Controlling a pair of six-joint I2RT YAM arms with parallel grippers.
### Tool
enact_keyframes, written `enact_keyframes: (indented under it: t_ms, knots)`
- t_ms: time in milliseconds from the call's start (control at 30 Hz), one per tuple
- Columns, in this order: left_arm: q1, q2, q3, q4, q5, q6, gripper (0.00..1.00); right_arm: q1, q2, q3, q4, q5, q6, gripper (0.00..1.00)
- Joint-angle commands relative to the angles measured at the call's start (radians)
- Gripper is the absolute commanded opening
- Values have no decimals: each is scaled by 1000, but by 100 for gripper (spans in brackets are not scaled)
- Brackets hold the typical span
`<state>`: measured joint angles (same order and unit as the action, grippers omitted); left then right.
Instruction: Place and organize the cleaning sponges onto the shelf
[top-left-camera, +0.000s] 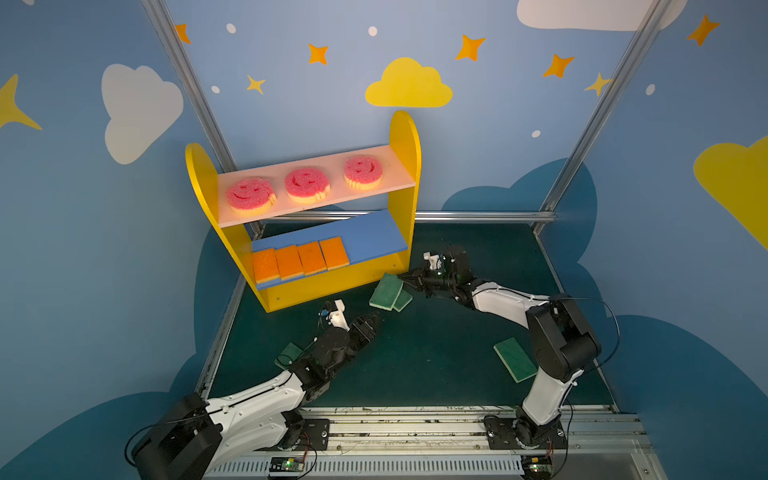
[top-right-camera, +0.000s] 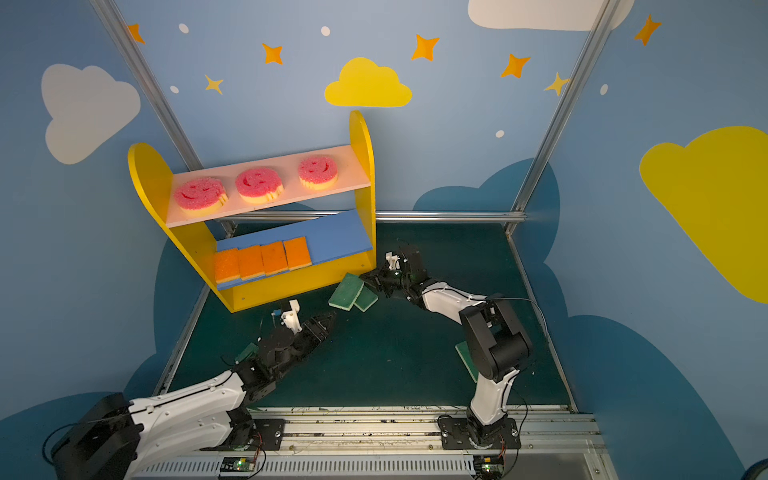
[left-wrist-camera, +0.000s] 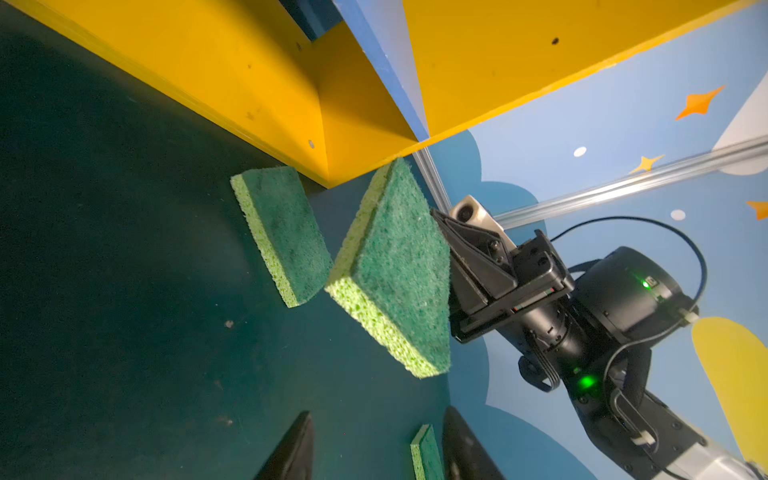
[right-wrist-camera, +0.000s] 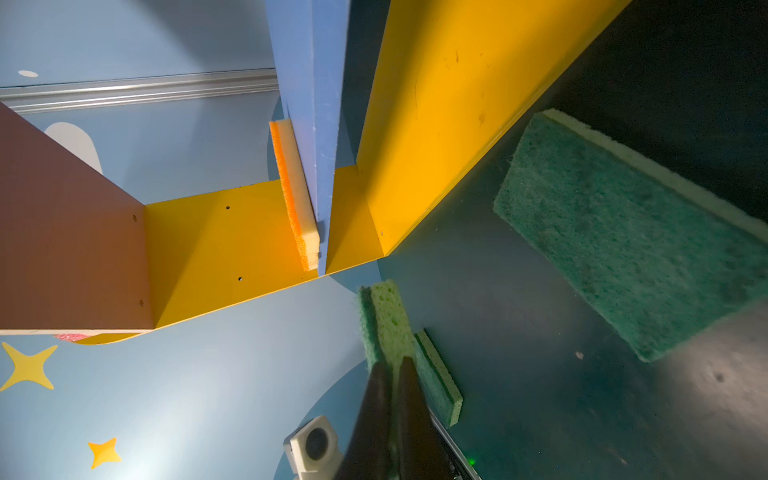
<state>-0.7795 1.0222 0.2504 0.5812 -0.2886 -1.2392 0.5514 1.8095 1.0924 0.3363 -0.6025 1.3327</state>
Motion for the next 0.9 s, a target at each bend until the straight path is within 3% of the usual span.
enact_keyframes:
  t_ms: [0, 433, 867]
  knots:
    - [-5, -6, -5, 66, -65, -26, 45, 15, 11, 27, 52, -2, 30, 0]
    - [-7, 16, 0, 87, -101, -77, 53, 50, 10, 9, 75, -10, 36, 0]
    - [-7, 8, 5, 78, -137, -67, 38, 80, -6, 14, 35, 4, -8, 0]
